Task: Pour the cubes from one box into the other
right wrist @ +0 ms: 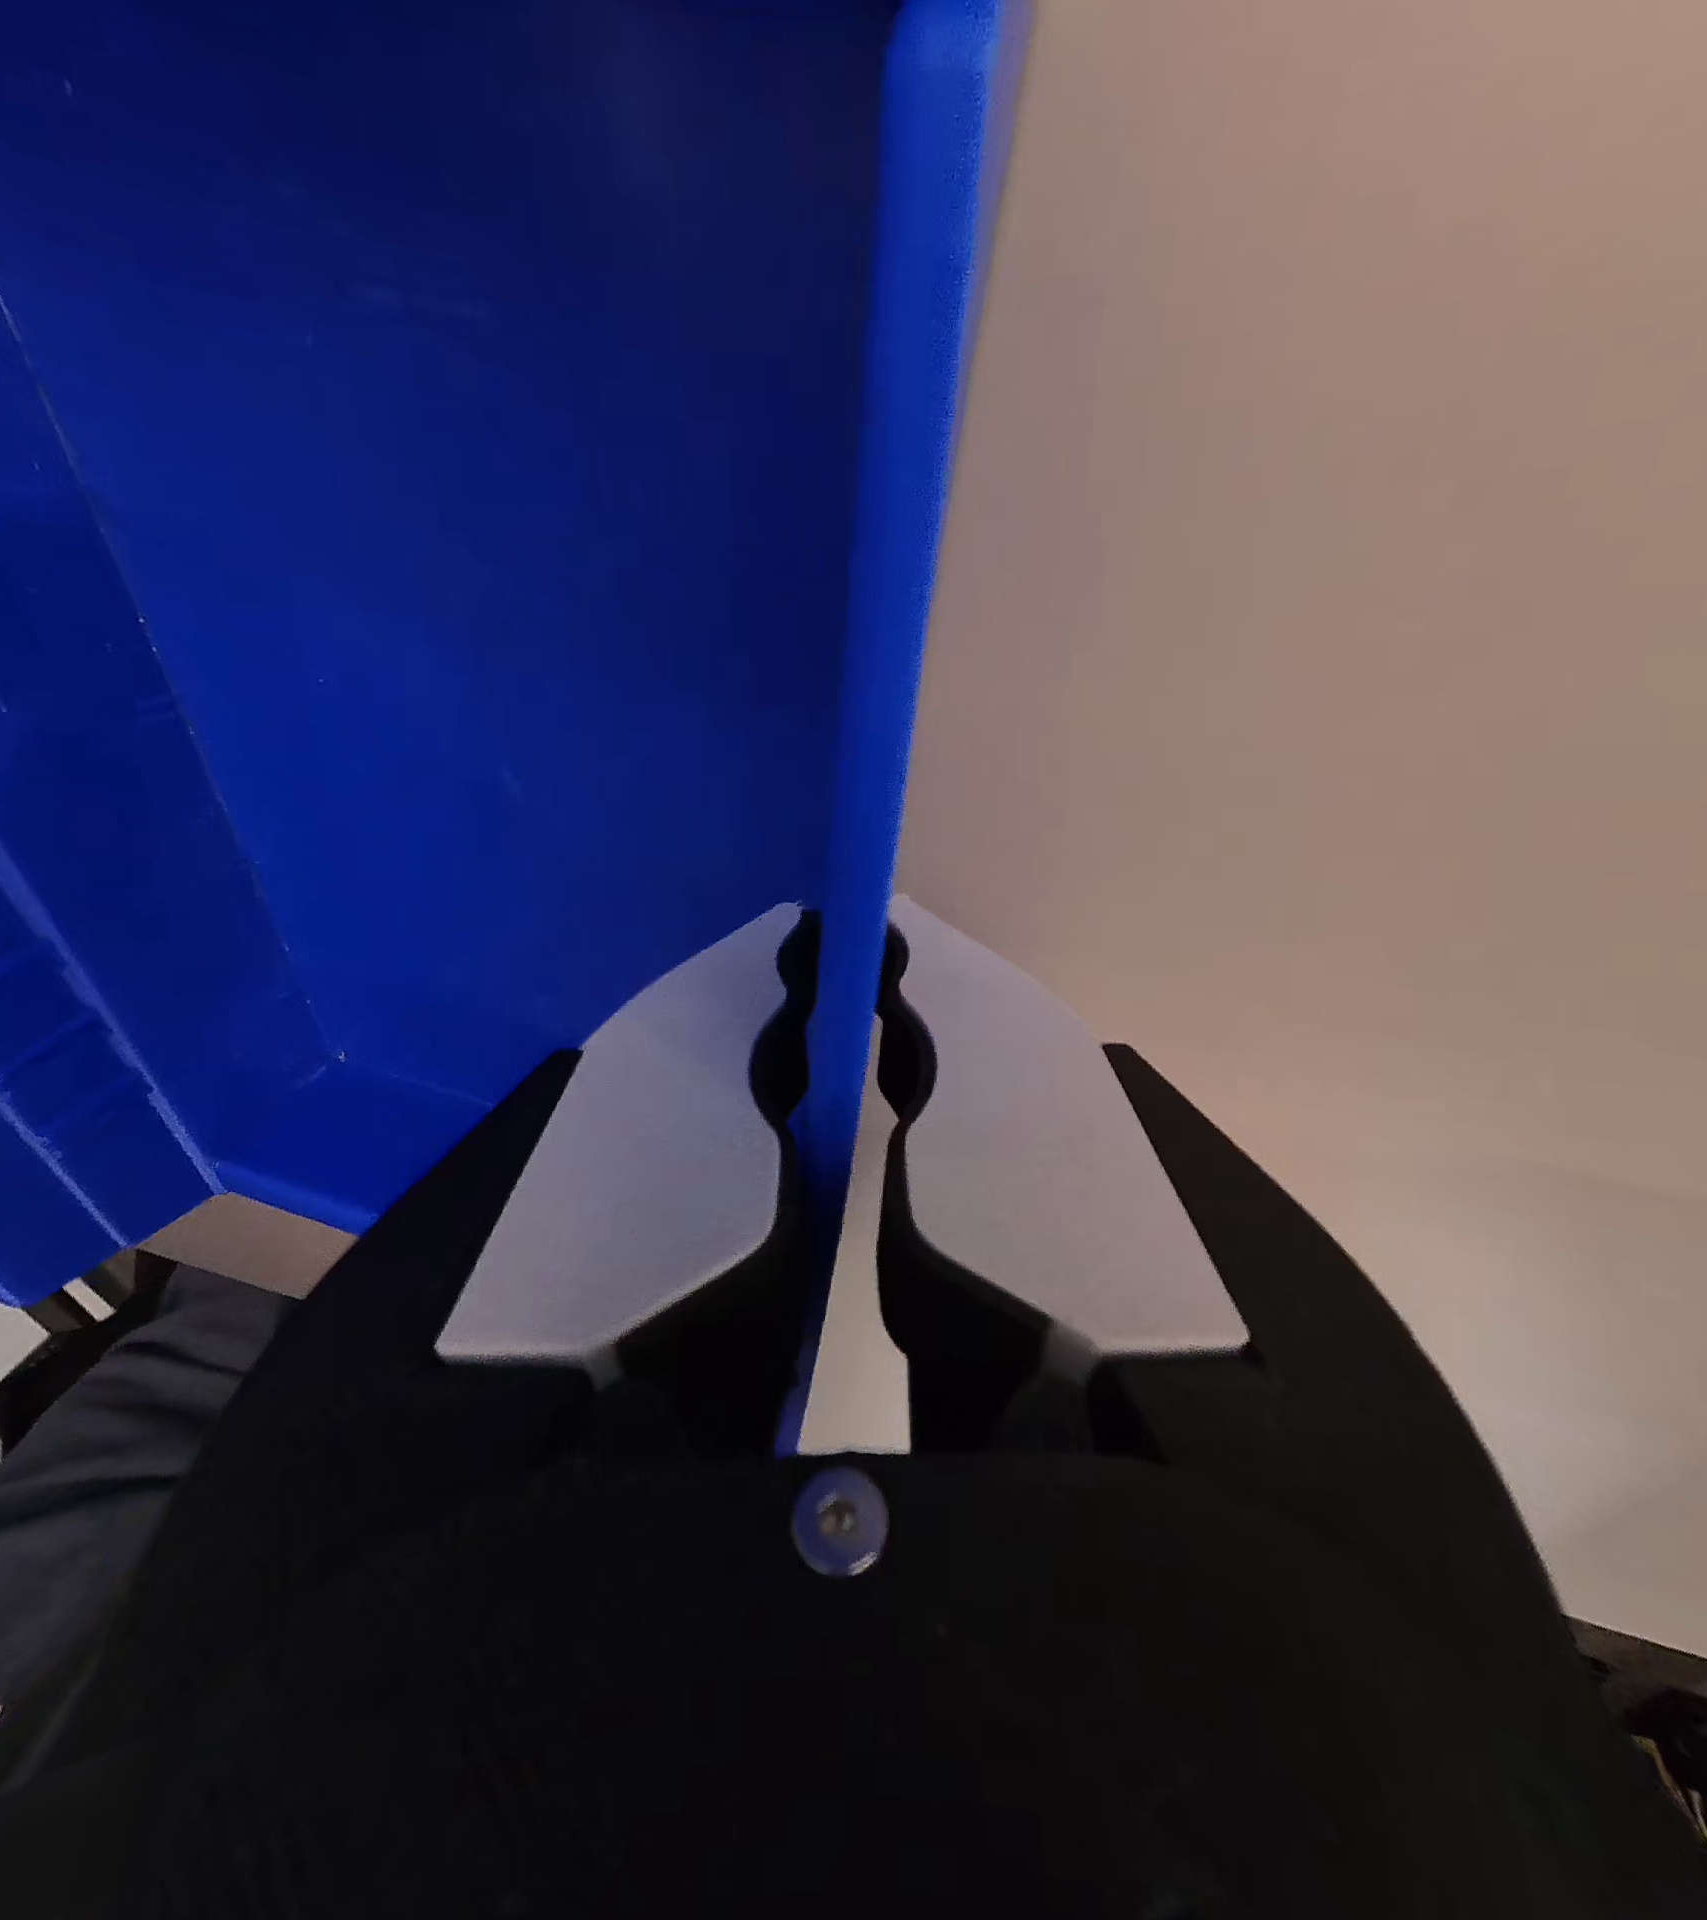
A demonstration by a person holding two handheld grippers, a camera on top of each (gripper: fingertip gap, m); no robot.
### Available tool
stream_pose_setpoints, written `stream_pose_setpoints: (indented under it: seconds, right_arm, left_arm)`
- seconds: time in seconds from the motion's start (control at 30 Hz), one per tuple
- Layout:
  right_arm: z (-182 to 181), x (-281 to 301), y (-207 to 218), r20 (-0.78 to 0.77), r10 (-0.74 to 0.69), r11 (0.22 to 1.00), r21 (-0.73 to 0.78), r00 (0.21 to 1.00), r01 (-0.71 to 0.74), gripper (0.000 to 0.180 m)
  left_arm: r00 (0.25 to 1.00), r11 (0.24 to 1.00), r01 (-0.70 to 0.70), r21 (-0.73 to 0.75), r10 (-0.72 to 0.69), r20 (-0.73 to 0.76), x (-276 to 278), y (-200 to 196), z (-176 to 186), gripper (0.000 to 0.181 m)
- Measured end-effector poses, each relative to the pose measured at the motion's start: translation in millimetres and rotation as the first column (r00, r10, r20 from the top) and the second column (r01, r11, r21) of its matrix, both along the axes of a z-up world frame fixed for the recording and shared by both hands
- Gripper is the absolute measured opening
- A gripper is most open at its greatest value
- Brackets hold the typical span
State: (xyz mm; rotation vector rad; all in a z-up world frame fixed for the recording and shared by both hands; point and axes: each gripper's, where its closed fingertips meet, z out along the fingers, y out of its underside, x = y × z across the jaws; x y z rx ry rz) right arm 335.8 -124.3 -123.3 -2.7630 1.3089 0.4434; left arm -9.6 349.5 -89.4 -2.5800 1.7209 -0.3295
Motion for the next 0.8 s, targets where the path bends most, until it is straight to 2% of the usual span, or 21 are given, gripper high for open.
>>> stream_pose_setpoints:
  seconds: [0.23,0.5,0.7,0.8]
  right_arm:
    - [0.3,-25.6,36.7,0.006,0.060,0.998,0.005,0.998,-0.060,0.010]
    - [0.6,-48.2,63.3,0.007,0.065,0.998,-0.002,0.998,-0.065,0.010]
    - [13.7,-53.6,74.6,-0.046,0.035,0.992,0.121,0.998,-0.029,0.021]
    - [38.5,-47.0,69.8,-0.007,0.019,0.982,0.191,1.000,-0.017,0.009]
  left_arm:
    - [0.996,0.997,-0.070,0.031,0.069,0.057,-39.9,45.8,0.6,0.004]
    - [0.993,0.995,-0.074,0.069,0.067,0.097,-67.5,70.2,0.5,0.006]
    - [0.991,0.995,-0.045,0.084,0.034,0.130,-71.9,78.9,0.5,0.006]
    - [0.990,0.996,-0.040,0.081,0.029,0.139,-72.0,78.8,0.6,0.006]
